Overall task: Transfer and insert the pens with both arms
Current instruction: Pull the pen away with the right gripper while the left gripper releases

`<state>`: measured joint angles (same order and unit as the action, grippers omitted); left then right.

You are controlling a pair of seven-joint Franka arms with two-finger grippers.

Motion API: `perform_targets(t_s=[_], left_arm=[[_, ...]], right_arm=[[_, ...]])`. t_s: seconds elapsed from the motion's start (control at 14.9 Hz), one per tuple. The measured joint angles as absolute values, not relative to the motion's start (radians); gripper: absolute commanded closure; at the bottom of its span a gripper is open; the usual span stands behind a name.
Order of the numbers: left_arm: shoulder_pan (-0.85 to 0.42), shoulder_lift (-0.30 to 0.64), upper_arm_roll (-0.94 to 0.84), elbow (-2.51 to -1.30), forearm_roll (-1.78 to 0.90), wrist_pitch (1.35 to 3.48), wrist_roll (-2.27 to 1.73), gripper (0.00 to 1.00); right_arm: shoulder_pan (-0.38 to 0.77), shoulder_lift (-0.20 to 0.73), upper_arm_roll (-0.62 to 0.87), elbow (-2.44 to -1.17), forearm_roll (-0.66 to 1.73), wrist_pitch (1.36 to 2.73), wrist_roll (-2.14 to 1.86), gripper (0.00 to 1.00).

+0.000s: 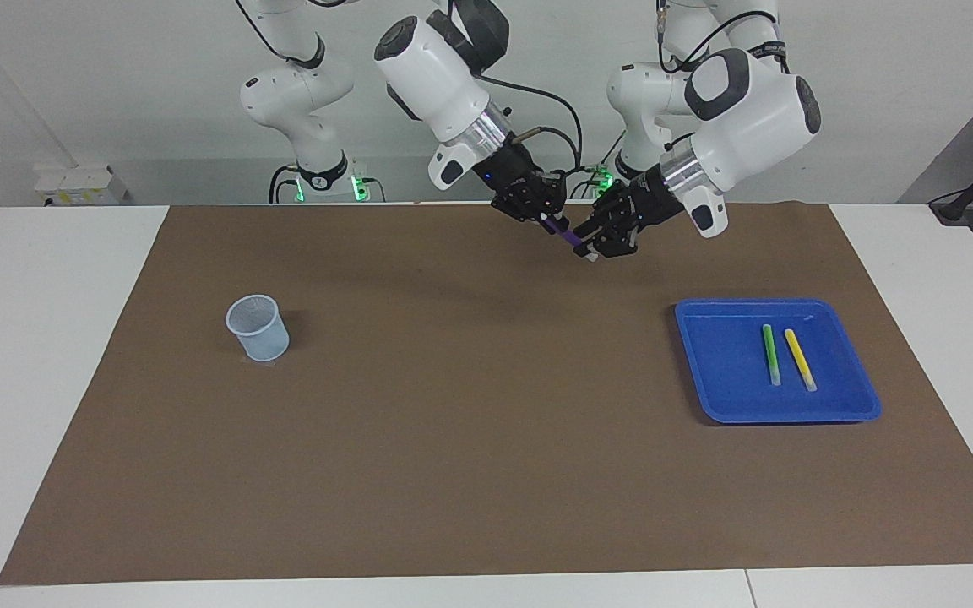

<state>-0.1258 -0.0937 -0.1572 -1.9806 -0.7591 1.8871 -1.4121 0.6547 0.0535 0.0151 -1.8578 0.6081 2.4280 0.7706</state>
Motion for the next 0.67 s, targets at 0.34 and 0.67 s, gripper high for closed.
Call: perform_targets(t_s=[0.34, 0.67], left_arm=[[-0.114, -0.119, -0.140, -1.981, -0.756, 1.885, -1.383, 0.52], [-0.092, -0.127, -0.136, -1.982, -0.578, 1.799, -1.017, 0.53]], right_arm=[[0.566, 0.054, 0.012, -1.857, 0.603, 2.315, 0.625, 1.00], [0.343, 0.051, 0.004, -1.848, 0.456, 2.015, 0.201, 1.00]])
